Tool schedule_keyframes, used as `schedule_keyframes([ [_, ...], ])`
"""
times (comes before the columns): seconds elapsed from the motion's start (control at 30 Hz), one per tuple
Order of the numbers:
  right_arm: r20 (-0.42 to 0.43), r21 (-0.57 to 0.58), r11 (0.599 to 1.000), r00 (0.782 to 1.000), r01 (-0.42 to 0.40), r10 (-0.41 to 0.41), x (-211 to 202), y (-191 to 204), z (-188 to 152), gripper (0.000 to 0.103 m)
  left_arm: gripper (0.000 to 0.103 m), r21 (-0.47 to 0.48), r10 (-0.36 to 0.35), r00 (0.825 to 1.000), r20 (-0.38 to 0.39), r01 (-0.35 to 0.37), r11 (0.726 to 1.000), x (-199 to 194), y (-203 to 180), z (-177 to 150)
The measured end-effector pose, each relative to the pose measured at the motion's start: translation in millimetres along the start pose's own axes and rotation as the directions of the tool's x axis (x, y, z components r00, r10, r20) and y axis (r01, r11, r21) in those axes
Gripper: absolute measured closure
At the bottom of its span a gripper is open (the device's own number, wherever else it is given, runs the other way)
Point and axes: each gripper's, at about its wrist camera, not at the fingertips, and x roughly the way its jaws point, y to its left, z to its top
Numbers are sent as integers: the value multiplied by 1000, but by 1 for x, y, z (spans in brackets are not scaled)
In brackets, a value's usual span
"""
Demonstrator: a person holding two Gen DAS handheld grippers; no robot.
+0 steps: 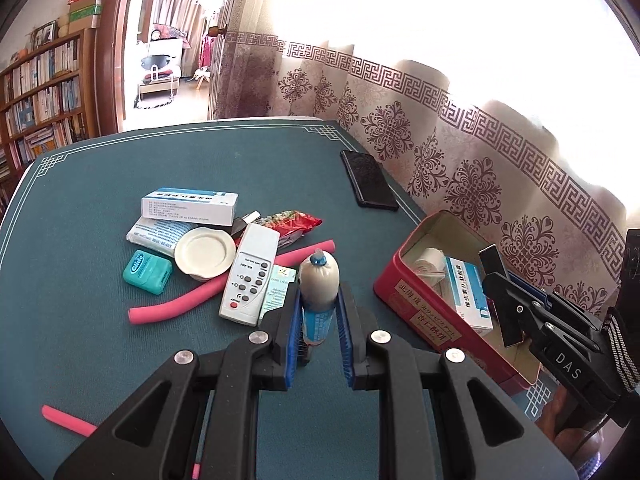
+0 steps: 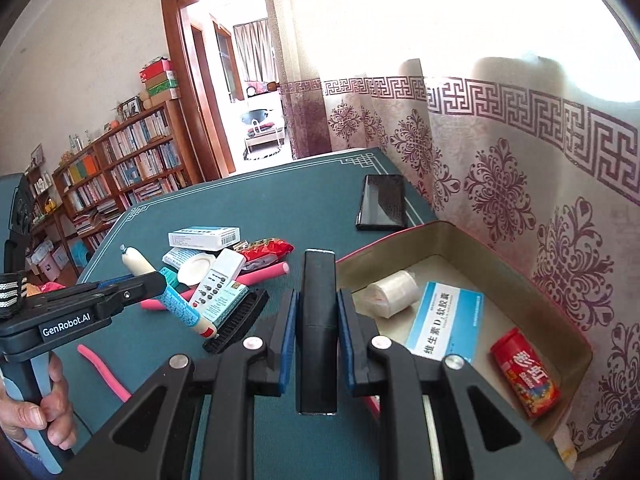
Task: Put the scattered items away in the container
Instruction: 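Carry the tube and comb into the red tin and open both tools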
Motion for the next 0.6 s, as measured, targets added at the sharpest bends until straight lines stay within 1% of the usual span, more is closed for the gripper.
schedule_keyframes([
  [0.13, 13, 32, 999, 999, 41, -41, -8, -23, 0, 81, 84, 52, -42, 999, 16, 41, 998, 2, -28, 9],
  [0.33, -3, 64, 995, 997, 78, -78, -13, -50, -6, 81, 84, 114, -124, 992, 24, 120, 986, 9, -72, 23],
  [0.47, -15, 78, 993, 996, 87, -86, -12, -63, -10, 81, 84, 152, -155, 988, 17, 151, 977, 20, -100, 29],
  [0.6, -27, 86, 992, 995, 95, -93, -11, -72, -12, 81, 84, 178, -172, 985, -3, 170, 969, 34, -119, 31],
])
